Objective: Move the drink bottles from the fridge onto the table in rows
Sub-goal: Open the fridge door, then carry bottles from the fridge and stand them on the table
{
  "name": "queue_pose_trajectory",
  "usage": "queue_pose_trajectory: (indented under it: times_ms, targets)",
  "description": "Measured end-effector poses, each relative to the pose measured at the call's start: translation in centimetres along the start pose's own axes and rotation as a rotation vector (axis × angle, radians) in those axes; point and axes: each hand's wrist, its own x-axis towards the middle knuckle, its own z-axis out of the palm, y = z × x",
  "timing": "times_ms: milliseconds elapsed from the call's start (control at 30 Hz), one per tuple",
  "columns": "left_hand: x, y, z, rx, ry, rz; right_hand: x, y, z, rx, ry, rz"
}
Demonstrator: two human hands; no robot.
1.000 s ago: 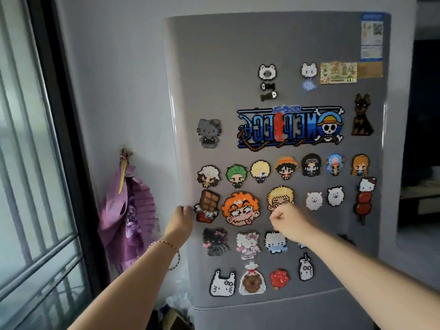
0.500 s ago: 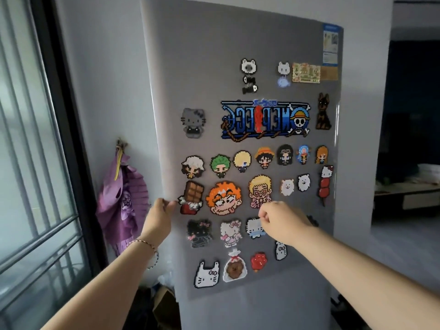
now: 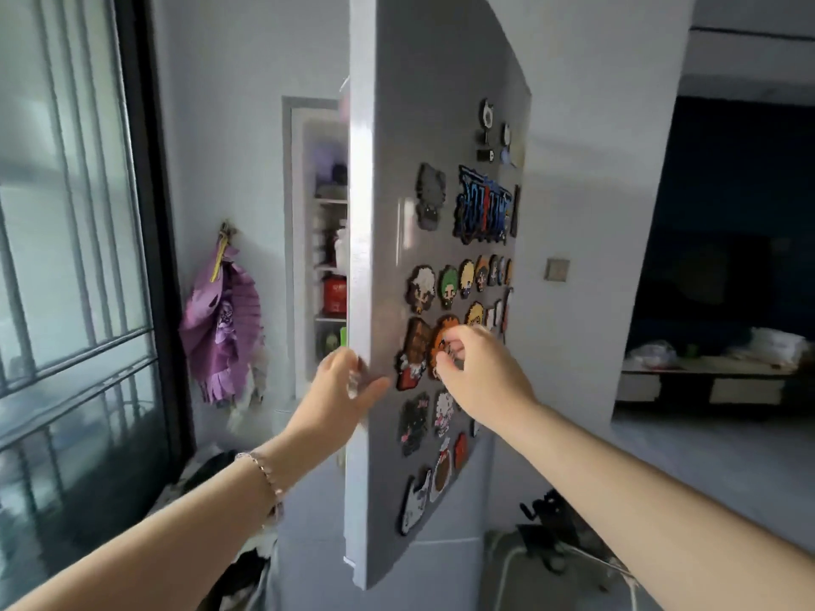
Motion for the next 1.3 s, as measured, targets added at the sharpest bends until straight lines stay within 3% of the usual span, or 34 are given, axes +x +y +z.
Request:
queue_pose_trajectory:
  times_ms: [100,233,367,500,667,967,1067,1133,1200,1300]
  targets:
    - [-2.2,5.3,3.6,-0.055,-0.056,0.071,-2.5,0.1,-3.2,-0.038,0.169,0.05]
    - [-3.8,9.4,6.6,-0.065,-0.143,0.183,-5.3,1.6,-6.1,-0.104,0.266,0.15]
    - [-3.5,12.4,8.3,0.05,-0.277,0.179,-6.6,4.8,-8.9,-0.163,0.352,0.365]
    - [-2.3,16.2,11.0,0.149,-0.368,0.188,-6.6,9.9,-12.7,-0.056,0.431,0.637]
    - [-0.6,19.3,14.4,0.307,-0.439,0.184,-5.7,16.5,-16.0,-0.061,0.473,0.805]
    - [3.0,18.8,16.9,0.391,-0.414,0.151,-4.2,22.3,-18.3,0.001,0.415,0.872]
    - [4.5,16.8,17.0,0.378,-0.43,0.12,-4.1,21.0,-18.1,0.008,0.591,0.731]
    - [5.4,15.2,16.7,0.351,-0.412,0.102,-3.8,19.0,-17.3,-0.062,0.745,0.398]
    - [6.5,13.6,16.2,0.341,-0.398,0.095,-3.0,16.3,-16.3,0.022,0.629,0.108]
    - [8.7,10.8,15.2,0.388,-0.386,0.101,0.0,12.8,-14.0,0.064,0.213,-0.009]
